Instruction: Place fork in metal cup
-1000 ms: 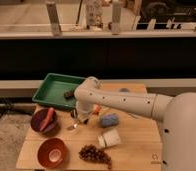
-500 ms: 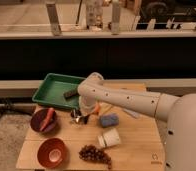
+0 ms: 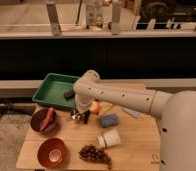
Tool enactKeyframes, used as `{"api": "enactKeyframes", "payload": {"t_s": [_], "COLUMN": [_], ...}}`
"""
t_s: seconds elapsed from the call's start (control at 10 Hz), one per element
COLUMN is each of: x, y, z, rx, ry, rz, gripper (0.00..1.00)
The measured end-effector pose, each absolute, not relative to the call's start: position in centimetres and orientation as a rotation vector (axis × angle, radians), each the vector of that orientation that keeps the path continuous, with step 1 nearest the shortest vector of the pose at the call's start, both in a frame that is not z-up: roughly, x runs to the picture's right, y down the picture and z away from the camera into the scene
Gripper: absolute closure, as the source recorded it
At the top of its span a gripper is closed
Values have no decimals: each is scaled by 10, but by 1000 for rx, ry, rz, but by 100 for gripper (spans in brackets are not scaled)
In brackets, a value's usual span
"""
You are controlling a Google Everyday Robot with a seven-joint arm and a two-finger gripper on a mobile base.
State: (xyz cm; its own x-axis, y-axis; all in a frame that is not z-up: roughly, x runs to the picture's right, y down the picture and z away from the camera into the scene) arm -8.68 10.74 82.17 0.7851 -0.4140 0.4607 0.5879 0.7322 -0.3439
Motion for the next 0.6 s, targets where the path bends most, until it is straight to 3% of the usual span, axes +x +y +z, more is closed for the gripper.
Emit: {"api": "enactKeyframes", "payload": {"t_s": [0.6], "x": [-105], "y": [117], "z": [826], "rx": [-529], "ry": [-407], "rz": [-573], "gripper": [38]}}
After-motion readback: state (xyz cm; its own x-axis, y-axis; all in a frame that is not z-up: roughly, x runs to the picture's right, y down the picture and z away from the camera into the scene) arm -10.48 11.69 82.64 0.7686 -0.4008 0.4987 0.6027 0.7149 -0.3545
